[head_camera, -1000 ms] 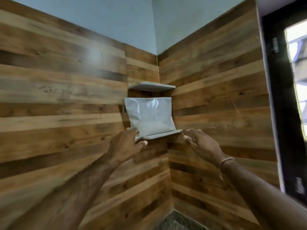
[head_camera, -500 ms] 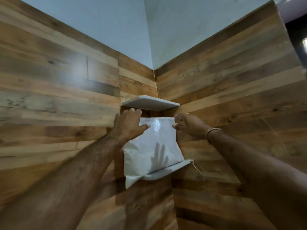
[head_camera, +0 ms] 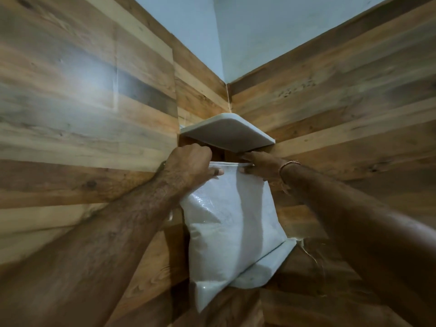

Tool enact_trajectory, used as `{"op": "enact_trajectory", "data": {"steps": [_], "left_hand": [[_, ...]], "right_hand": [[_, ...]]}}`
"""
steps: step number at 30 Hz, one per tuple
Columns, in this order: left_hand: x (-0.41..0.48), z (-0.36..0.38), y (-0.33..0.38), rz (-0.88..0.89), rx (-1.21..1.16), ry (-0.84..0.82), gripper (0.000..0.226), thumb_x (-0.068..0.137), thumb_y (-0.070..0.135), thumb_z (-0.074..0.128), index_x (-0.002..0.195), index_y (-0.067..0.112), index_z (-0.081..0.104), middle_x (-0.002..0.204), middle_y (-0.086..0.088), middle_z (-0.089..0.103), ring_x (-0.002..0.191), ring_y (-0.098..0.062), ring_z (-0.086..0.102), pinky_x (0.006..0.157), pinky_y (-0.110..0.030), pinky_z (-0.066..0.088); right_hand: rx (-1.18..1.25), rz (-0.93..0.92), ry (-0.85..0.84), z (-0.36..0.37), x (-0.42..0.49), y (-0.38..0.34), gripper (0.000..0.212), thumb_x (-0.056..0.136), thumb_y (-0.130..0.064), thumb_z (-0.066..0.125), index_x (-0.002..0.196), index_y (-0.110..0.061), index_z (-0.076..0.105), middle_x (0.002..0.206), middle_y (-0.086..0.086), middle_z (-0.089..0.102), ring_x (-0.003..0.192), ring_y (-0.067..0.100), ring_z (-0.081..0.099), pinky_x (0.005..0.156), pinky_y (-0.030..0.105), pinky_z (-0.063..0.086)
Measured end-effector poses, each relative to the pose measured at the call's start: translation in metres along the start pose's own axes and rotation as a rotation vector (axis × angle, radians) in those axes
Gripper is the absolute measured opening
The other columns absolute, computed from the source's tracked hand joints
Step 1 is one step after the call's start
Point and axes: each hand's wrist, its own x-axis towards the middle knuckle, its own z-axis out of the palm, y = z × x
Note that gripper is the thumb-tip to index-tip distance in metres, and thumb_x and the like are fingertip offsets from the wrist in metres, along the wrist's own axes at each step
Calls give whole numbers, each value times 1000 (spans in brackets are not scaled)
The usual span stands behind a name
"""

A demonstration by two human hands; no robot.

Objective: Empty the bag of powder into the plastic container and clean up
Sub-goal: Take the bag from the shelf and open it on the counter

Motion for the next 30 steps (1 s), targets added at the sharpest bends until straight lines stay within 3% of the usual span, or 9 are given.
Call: {"op": "enact_trajectory", "data": {"steps": [3,6,11,14,17,21,23,26,30], "left_hand": [[-3,5,-6,26,-49,13,46,88,65,64,79,20,60,75,1,62,70,-16,59,67,-37,51],[-4,2,-3,43,-111,19,45,89,63,63,78,19,63,72,1,62,69,-15,61,69,-35,53],[-7,-23,4,115,-107,119,52,92,68,51,73,21,63,67,4,61,66,-12,60,70,-33,54],[-13,-45,20,167,-98,201,57,92,72,46,79,21,69,71,3,65,71,-14,62,78,-39,58],[-20,-71,46,204,-109,257,59,93,72,40,80,22,69,72,6,62,71,-14,61,76,-38,57],[-42,-110,102,259,-131,265,55,93,73,34,75,27,58,64,8,50,69,-16,57,67,-36,53],[-62,-128,136,266,-181,243,54,92,74,33,72,28,55,61,11,42,70,-18,58,64,-34,47],[-104,-152,192,256,-209,235,56,93,73,34,74,28,59,65,9,49,69,-16,55,61,-33,42],[-171,-179,265,296,-300,188,58,95,73,33,69,27,57,62,8,54,63,-15,56,60,-30,39]], "right_hand": [[-111,-32,92,0,-6,4,29,100,-27,61,124,-13,70,123,11,66,112,30,62,93,39,55],[-161,-55,164,-10,-24,9,30,100,-30,60,126,-18,70,124,6,65,106,24,60,93,35,54],[-215,-43,294,-45,-68,11,31,102,-43,54,108,-19,74,99,6,71,77,24,68,70,37,60],[-289,-52,382,-77,-100,15,35,101,-46,54,89,-19,72,82,5,69,72,28,65,59,34,48],[-328,-36,427,-112,-141,20,36,100,-44,55,82,-15,68,76,0,63,73,29,61,58,32,41],[-361,-14,383,-158,-215,34,38,101,-42,54,80,-13,66,75,1,64,71,28,61,60,35,50],[-382,-3,354,-177,-259,46,38,100,-43,55,75,-14,60,71,-1,61,69,28,59,57,34,45],[-400,-6,287,-199,-331,66,38,100,-44,55,70,-20,55,66,-5,53,67,27,55,58,31,38],[-415,-22,198,-222,-439,97,35,100,-45,55,74,-23,65,70,-7,56,65,26,61,58,35,49]]}}
